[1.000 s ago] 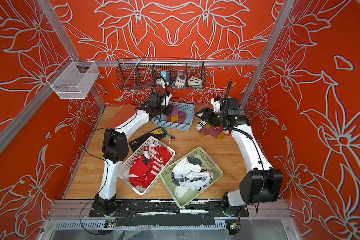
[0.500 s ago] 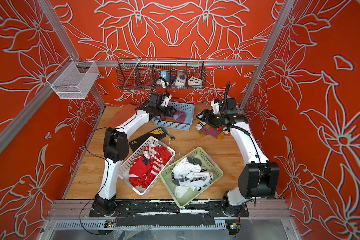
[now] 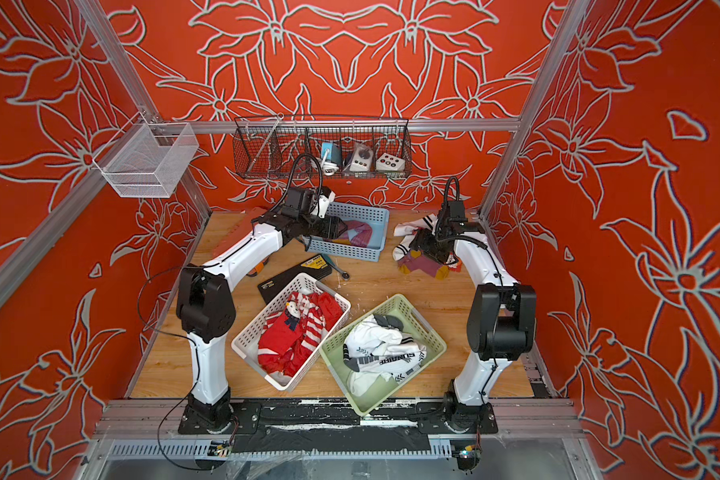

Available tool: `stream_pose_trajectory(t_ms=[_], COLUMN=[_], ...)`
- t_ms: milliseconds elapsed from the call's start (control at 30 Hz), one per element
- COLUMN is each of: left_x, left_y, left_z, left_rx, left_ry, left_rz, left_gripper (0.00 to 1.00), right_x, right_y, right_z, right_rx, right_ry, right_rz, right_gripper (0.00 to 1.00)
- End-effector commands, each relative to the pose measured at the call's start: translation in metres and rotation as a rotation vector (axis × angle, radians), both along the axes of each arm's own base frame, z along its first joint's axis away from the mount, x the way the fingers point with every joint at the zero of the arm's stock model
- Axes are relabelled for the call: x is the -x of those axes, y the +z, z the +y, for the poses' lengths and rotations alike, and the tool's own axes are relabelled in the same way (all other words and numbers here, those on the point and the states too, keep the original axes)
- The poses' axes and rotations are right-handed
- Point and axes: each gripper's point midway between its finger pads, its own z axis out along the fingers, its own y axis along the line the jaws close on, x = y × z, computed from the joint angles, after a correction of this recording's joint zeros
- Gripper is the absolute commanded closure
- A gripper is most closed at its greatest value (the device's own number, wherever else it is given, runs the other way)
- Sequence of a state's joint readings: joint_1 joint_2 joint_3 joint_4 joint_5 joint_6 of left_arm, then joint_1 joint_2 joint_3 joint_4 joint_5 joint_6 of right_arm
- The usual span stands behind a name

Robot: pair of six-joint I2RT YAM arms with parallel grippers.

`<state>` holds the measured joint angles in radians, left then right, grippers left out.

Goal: Sort the socks into the basket by color
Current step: Pick up the sock from the center of the board.

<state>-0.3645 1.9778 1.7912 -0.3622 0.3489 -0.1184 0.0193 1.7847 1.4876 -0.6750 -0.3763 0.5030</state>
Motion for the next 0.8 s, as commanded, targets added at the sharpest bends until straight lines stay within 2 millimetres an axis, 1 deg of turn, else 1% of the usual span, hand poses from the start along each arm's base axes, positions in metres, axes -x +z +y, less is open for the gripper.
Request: stream_pose_trajectory(t_ms=[0, 200, 300, 367, 500, 633, 767], left_x=[0.023, 0.056, 0.067, 0.072, 0.078, 0.080, 0.078], left_y=[0.020, 0.023, 0.024, 0.025, 0.030, 0.033, 0.033], left_z=[0.006, 0.014, 0.018, 0.020, 0.023, 0.022, 0.021], left_rx=[0.038, 0.073, 0.080, 0.082, 0.089, 0.103, 0.114], left_ry=[-0.019, -0.014, -0.007, -0.004, 0.002, 0.003, 0.004], left_rz=[0.002, 0.028, 0.035, 0.036, 0.032, 0.032, 0.039], left_gripper=[0.31, 0.31, 0.31, 0.31, 0.31, 0.30, 0.31], right_x=[-0.008, -0.022, -0.023, -0.023, -0.021, -0.016, -0.012], right_y=[-0.017, -0.050, -0.062, -0.070, -0.084, -0.097, -0.112], right_z=[-0.028, -0.050, -0.061, -0.065, -0.071, -0.074, -0.077], right_rx=[0.121, 0.247, 0.306, 0.318, 0.335, 0.353, 0.355], right_ry=[-0.067, -0.077, -0.092, -0.097, -0.103, -0.102, -0.101], right_rz=[0.040, 0.090, 0.113, 0.135, 0.174, 0.210, 0.241], right_gripper=[0.30, 0.26, 0.24, 0.23, 0.21, 0.19, 0.19])
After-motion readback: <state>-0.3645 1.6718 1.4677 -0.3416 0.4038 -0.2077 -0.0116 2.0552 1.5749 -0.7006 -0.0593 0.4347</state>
